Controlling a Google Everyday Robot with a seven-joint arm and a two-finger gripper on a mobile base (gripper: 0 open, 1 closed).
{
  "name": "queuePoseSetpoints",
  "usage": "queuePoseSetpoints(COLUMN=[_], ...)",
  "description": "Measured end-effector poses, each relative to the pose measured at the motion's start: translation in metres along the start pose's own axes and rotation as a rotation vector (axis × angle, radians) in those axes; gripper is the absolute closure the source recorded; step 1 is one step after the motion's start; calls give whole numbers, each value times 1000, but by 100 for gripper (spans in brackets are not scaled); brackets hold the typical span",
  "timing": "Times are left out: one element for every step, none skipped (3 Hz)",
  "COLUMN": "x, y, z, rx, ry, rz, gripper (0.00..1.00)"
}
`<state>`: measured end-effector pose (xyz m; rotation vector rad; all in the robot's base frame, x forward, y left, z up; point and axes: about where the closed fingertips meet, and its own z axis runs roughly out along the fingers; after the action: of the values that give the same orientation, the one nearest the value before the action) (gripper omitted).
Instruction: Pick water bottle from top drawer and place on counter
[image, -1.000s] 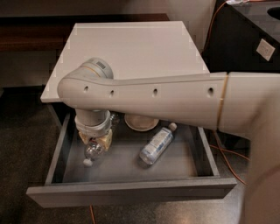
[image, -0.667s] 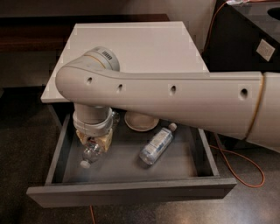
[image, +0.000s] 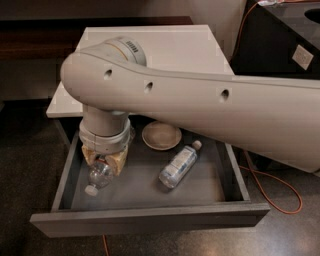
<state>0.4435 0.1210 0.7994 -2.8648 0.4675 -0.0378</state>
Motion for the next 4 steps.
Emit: queuePoseSetpoints(x=[1,21,66,115], y=[-2,-1,2,5], z=[-24,-50,-73,-84], rx=[0,-11,-6,9], ry=[13,20,5,-7], rz=[-19,-41,-47,-33], gripper=[100,100,100,100])
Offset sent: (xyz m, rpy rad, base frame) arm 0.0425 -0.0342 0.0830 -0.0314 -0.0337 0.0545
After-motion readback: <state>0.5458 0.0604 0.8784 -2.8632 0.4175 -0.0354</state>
